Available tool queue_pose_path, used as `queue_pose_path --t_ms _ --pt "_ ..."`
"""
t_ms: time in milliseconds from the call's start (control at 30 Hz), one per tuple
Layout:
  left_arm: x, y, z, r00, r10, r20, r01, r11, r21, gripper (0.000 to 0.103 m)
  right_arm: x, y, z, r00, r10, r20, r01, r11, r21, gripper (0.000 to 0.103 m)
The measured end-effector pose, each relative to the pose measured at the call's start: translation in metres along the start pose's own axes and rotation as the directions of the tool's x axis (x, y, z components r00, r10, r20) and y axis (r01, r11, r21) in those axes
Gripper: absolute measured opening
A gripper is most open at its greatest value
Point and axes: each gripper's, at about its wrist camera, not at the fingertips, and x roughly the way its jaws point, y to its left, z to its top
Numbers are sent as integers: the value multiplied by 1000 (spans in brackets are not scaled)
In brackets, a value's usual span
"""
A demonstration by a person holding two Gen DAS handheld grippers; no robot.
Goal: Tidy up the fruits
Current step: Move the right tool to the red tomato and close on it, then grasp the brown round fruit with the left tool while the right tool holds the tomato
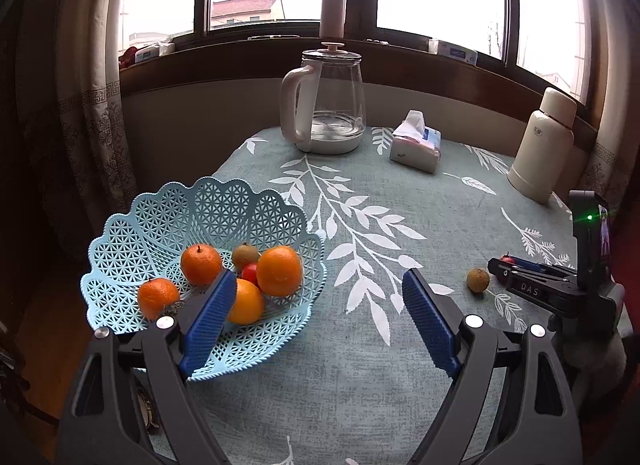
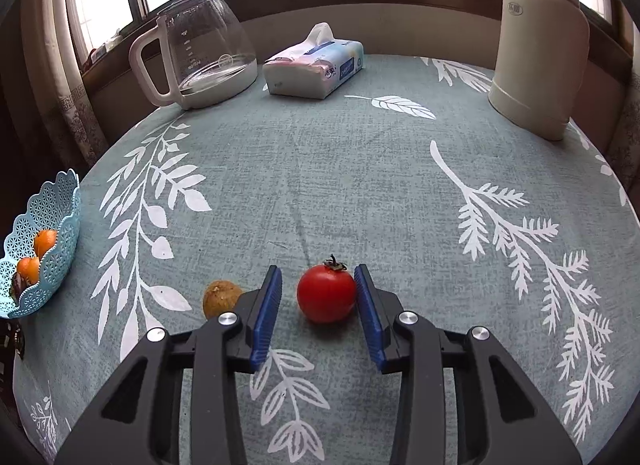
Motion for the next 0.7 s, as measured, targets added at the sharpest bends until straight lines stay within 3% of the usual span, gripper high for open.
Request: queue_pose_path --t_ms 133,700 --pt "6 -17 2 1000 -20 -9 20 999 29 86 -2 -6 -1 1000 18 9 -18 999 29 30" --pt "41 -92 -1 994 -94 -54 102 982 161 86 -28 -29 -4 994 -1 108 -11 993 119 29"
